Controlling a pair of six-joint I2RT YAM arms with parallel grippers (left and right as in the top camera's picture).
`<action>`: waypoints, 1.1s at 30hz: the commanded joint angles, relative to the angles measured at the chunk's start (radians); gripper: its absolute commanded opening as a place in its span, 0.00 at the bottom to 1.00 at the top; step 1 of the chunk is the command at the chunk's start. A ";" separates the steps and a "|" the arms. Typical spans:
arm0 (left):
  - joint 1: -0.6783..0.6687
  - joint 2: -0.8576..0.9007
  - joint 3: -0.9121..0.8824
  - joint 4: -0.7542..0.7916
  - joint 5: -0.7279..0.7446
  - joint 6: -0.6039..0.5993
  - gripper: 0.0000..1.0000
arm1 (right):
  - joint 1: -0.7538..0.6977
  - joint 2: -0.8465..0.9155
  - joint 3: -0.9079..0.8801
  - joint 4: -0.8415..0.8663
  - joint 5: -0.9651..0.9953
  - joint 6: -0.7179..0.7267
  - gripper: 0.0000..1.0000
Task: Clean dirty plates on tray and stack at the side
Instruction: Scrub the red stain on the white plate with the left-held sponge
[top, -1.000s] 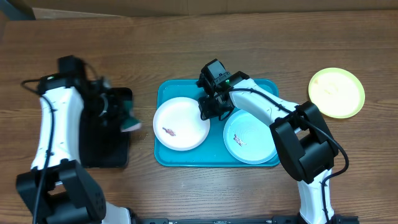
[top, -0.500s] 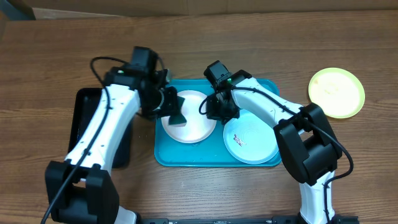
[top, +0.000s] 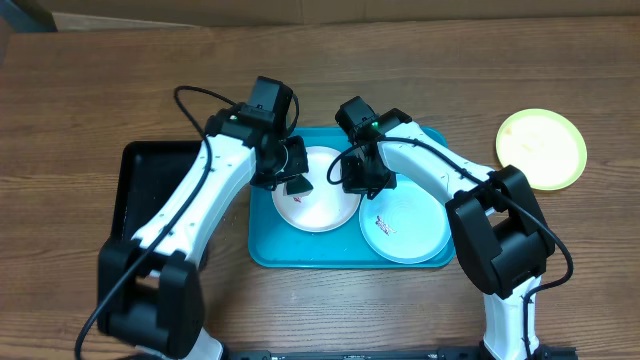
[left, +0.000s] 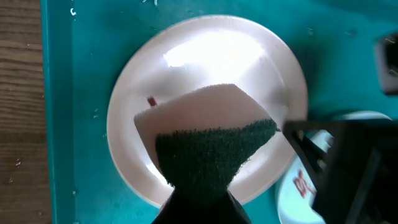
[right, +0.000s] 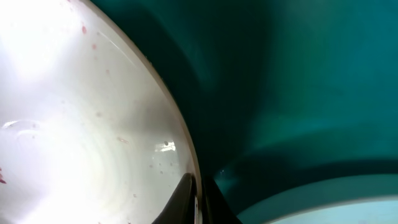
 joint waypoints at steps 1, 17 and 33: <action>0.000 0.074 -0.005 0.024 -0.017 -0.025 0.04 | 0.006 0.006 -0.019 -0.009 -0.005 -0.113 0.04; -0.001 0.323 -0.005 0.114 0.212 0.054 0.04 | 0.006 0.006 -0.036 0.062 -0.063 -0.158 0.04; -0.001 0.370 0.044 -0.212 -0.398 -0.014 0.04 | 0.006 0.006 -0.036 0.085 -0.062 -0.158 0.04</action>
